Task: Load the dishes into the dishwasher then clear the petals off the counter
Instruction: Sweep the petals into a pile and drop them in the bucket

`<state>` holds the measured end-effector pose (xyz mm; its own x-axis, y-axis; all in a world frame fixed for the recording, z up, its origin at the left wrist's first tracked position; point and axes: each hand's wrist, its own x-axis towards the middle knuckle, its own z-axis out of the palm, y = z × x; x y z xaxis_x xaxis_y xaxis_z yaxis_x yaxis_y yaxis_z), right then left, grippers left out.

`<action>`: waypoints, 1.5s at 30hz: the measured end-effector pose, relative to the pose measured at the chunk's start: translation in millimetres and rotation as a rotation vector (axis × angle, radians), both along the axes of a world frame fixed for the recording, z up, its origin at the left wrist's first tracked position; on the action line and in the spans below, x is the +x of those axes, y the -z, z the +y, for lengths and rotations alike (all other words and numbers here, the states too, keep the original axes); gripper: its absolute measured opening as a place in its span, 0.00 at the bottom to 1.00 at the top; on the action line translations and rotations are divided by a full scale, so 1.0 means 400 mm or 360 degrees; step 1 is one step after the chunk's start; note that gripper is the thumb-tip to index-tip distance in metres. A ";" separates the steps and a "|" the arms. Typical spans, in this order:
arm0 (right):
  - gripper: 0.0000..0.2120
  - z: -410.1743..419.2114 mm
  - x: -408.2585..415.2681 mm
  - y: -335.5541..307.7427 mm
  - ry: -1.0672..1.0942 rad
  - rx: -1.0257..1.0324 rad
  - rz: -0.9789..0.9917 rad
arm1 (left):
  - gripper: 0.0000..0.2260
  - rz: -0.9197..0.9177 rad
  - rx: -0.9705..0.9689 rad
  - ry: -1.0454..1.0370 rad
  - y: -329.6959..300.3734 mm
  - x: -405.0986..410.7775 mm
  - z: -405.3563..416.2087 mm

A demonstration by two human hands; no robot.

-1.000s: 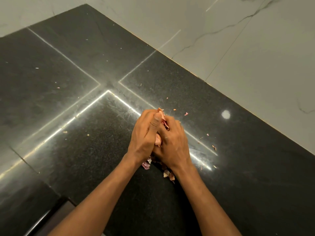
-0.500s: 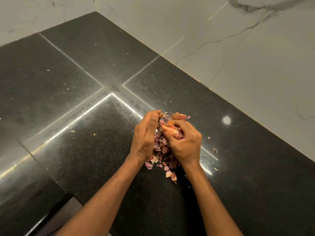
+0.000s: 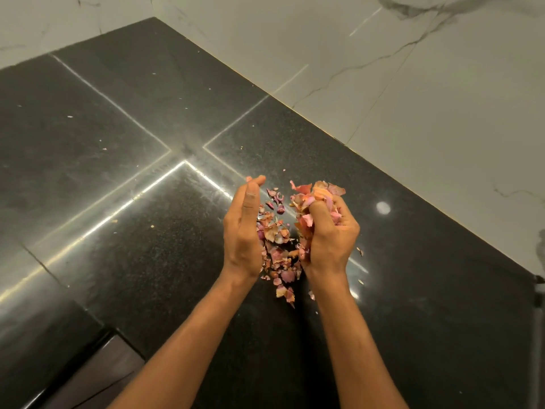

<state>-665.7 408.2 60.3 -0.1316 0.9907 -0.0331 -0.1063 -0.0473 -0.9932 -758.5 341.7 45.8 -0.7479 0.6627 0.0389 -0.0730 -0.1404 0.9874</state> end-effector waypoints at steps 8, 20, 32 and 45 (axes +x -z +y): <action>0.04 -0.109 -0.038 -0.065 0.0104 -0.0243 0.0307 | 0.19 -0.1146 0.0272 0.0395 -0.080 0.098 0.006; 0.06 -0.200 0.013 -0.107 0.0245 -0.0369 0.0195 | 0.12 -0.0747 0.0104 0.0390 -0.145 0.140 -0.071; 0.07 -0.236 0.056 -0.134 0.0235 -0.0372 0.0158 | 0.14 -0.0640 0.0059 0.0296 -0.171 0.182 -0.110; 0.06 -0.553 0.066 -0.134 -0.0137 -0.0373 0.0081 | 0.13 -0.0657 0.0134 -0.0151 -0.177 0.207 -0.445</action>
<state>-639.3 186.9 113.8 -0.2226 0.9418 -0.2519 -0.1416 -0.2869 -0.9474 -675.9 163.6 116.7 -0.7694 0.5976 -0.2256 -0.4427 -0.2442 0.8628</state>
